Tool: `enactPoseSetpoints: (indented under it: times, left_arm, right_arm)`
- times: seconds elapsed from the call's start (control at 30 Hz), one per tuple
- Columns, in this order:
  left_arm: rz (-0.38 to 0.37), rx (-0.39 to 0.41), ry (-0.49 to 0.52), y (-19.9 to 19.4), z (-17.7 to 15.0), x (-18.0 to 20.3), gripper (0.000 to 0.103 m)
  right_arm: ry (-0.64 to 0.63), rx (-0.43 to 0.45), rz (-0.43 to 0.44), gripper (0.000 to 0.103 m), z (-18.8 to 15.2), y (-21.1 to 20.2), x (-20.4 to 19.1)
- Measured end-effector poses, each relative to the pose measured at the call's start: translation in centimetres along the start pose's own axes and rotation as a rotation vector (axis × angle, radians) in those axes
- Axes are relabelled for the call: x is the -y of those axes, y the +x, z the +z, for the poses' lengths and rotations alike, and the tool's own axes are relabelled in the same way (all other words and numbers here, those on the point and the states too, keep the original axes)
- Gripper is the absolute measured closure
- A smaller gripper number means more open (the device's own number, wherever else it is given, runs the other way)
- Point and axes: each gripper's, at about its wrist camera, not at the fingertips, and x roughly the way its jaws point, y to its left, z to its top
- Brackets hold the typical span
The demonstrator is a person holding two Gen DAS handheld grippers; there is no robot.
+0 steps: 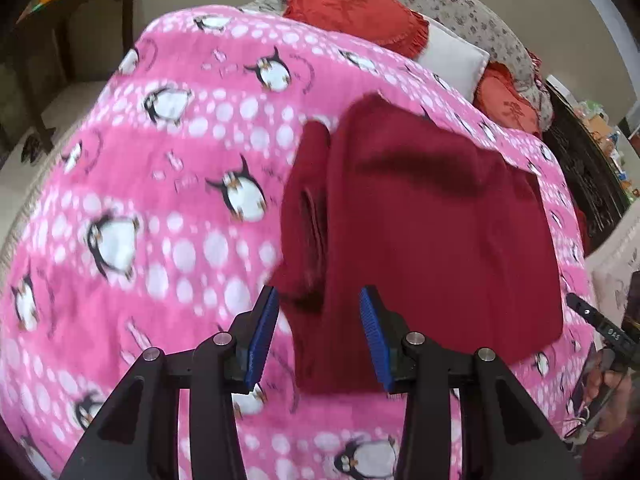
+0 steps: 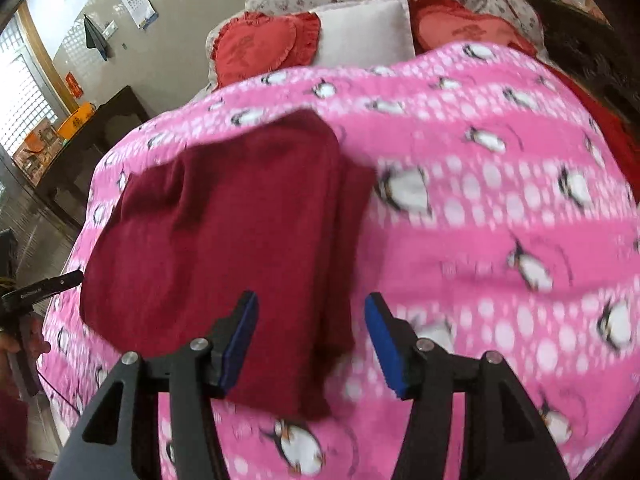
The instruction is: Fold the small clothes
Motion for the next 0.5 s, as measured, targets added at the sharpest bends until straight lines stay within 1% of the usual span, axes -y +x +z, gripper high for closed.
enactPoseSetpoints:
  times: [0.07, 0.13, 0.17, 0.2, 0.23, 0.27, 0.3, 0.33, 0.37, 0.4, 0.43, 0.5]
  left_arm:
    - [-0.009, -0.016, 0.008, 0.2, -0.5, 0.7, 0.081]
    - [-0.039, -0.026, 0.020, 0.6, -0.9, 1.1, 0.082]
    - [-0.051, -0.037, 0.030, 1.0, -1.0, 1.4, 0.086]
    - [-0.060, -0.056, 0.042, 1.4, -1.1, 1.6, 0.097]
    - [-0.048, -0.068, 0.052, 1.7, -1.2, 1.7, 0.103]
    - [-0.032, -0.068, 0.059, 1.8, -1.2, 1.8, 0.103]
    - [-0.022, -0.059, 0.060, 1.7, -1.4, 1.7, 0.103]
    - [-0.031, -0.055, 0.052, 1.5, -1.4, 1.5, 0.103]
    - [-0.043, -0.054, 0.038, 1.2, -1.5, 1.3, 0.103]
    - [-0.055, -0.054, 0.035, 0.6, -1.7, 1.1, 0.103]
    - [-0.067, -0.048, 0.049, 0.0, -1.9, 1.1, 0.103]
    - [-0.082, -0.033, 0.089, -1.3, -2.7, 1.3, 0.103]
  right_arm:
    - [0.011, -0.017, 0.020, 0.045, -1.2, 0.1, 0.2]
    - [0.018, -0.028, 0.018, 0.045, -1.8, 0.6, 0.1]
    - [0.021, -0.030, 0.025, 0.045, -1.8, 0.8, 0.1]
    - [0.024, -0.033, 0.036, 0.055, -1.9, 1.0, 0.0]
    - [0.028, -0.038, 0.058, 0.066, -1.9, 1.3, -0.1]
    - [0.026, -0.052, 0.081, 0.088, -1.9, 1.6, -0.2]
    - [0.018, -0.064, 0.086, 0.091, -1.9, 1.9, -0.4]
    - [0.012, -0.070, 0.079, 0.092, -1.9, 2.1, -0.5]
    - [0.011, -0.069, 0.081, 0.094, -1.9, 2.0, -0.6]
    - [0.014, -0.064, 0.092, 0.095, -2.0, 1.7, -0.7]
    - [0.017, -0.060, 0.108, 0.095, -2.1, 1.1, -0.8]
    - [0.031, -0.050, 0.175, 0.095, -2.2, -0.5, -0.7]
